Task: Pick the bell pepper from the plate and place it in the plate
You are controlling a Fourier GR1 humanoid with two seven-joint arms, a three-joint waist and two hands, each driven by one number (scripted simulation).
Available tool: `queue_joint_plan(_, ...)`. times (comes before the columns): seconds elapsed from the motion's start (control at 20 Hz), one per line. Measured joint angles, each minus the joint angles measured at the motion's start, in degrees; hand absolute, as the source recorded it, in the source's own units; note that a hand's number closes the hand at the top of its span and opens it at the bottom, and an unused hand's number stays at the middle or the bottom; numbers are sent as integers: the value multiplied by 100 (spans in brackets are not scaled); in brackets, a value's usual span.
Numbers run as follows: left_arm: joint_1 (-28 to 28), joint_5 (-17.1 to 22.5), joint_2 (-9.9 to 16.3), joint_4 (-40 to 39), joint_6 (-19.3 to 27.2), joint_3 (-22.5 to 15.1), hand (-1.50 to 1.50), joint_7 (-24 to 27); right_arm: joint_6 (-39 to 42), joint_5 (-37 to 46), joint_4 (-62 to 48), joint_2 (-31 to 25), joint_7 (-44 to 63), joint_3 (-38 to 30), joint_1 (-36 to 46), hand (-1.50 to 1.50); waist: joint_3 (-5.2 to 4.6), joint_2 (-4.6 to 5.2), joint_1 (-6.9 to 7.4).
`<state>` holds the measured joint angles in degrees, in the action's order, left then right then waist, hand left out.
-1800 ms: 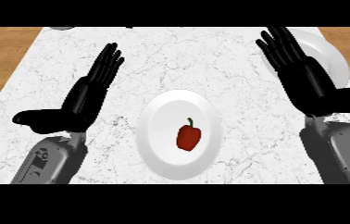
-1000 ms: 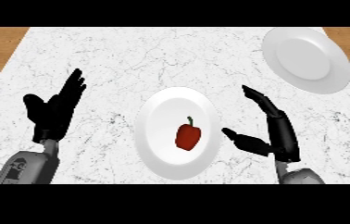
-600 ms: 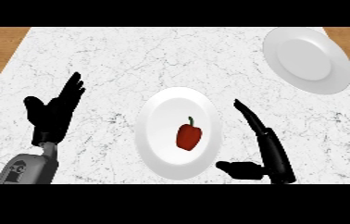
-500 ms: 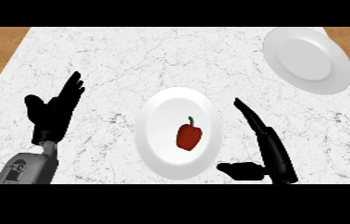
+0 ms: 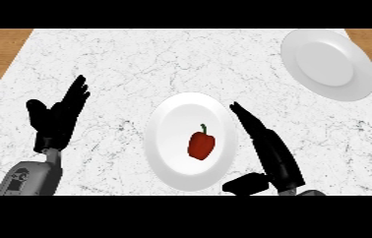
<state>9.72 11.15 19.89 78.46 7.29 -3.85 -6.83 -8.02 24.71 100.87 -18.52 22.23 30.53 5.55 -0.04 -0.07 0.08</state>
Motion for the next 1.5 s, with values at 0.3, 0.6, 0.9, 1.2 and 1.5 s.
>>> queue_joint_plan(0.3,63,-58,-54,-126,-140,84,0,41,556,589,-356,221,824,217,492,-150,1,5,5)
queue_joint_plan(0.6,-73,-230,-219,161,-93,69,0,-99,1295,810,-652,550,1402,164,906,-150,3,4,13)
queue_joint_plan(0.9,-178,-357,-273,329,-190,223,0,-154,1788,1026,-1133,1034,1606,33,1177,-150,4,5,12)
queue_joint_plan(1.2,-205,-428,-351,254,-407,434,0,-123,1932,1412,-1698,1376,1410,-189,1272,-150,4,7,8)
queue_joint_plan(1.5,-157,-657,-545,261,-440,463,0,-166,1830,1834,-2396,1673,1108,-375,1453,-150,4,7,8)
